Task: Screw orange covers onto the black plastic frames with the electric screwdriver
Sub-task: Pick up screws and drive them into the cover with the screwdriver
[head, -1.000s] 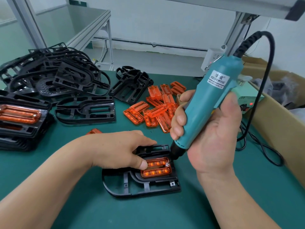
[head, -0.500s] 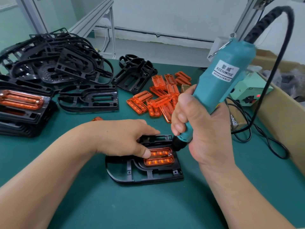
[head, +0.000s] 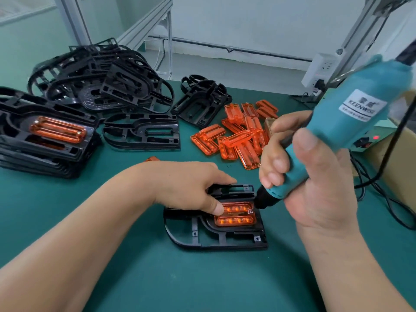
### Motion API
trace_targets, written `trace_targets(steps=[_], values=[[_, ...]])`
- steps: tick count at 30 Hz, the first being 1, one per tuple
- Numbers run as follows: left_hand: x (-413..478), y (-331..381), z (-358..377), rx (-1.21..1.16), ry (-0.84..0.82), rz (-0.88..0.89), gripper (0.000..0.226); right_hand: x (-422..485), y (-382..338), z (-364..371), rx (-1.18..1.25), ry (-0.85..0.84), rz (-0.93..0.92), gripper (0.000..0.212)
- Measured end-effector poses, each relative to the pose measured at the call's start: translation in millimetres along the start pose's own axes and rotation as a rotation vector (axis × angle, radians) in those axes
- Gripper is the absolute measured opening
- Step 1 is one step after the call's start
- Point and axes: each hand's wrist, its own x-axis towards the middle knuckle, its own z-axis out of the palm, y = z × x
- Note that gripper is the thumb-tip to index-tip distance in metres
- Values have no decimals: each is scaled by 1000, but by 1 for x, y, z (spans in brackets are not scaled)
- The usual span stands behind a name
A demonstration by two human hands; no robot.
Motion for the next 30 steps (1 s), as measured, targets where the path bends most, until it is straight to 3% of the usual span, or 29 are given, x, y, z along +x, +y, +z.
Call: trace_targets(steps=[5, 14, 30], values=[[-1, 0, 0, 11, -4, -2, 48, 1, -8, -2, 17, -109, -80, 36], [-3, -2, -4, 88, -45, -63, 61, -1, 4, 10, 196, 119, -87, 34], [-1, 0, -2, 67, -25, -33, 41, -6, 19, 30, 189, 74, -70, 36]])
